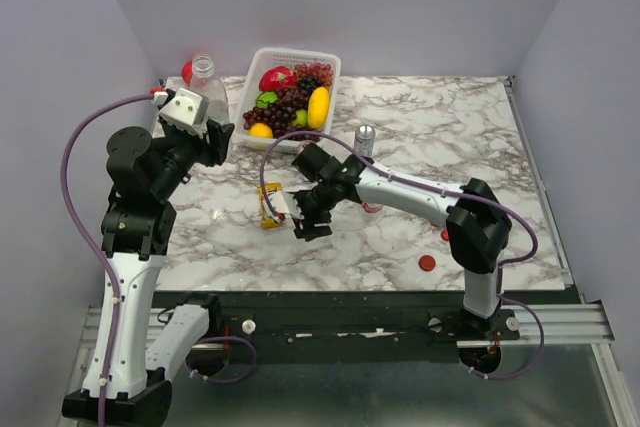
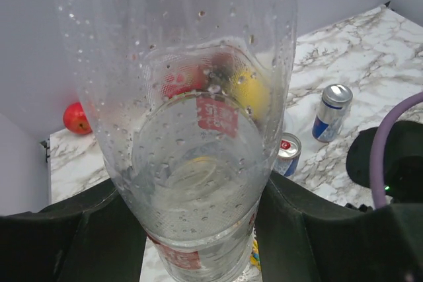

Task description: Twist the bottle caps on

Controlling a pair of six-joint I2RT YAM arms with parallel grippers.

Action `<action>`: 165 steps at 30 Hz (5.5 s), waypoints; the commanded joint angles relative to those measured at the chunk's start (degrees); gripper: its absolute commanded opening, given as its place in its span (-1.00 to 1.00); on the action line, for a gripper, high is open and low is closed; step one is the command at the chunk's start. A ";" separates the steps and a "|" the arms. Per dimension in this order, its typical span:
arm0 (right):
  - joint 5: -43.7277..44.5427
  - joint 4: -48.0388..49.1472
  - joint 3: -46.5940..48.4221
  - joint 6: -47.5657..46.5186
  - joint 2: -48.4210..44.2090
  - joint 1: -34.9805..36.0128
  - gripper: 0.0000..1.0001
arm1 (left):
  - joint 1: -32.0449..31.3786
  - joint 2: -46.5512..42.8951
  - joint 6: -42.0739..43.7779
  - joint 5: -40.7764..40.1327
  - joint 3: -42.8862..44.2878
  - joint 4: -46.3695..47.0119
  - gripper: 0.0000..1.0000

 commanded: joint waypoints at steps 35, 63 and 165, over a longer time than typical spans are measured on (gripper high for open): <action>7.12 3.09 -0.31 -5.05 10.04 5.61 -0.33 | 3.06 -6.02 -0.33 11.71 -10.83 -0.70 -0.82; 1.41 -33.21 18.67 -2.13 -22.22 -2.21 -0.42 | -27.35 7.60 13.49 21.56 -44.32 34.45 -1.00; 17.68 -34.97 53.55 43.48 1.87 -4.14 -0.10 | -30.52 5.67 -2.42 -3.50 -43.45 32.00 -1.00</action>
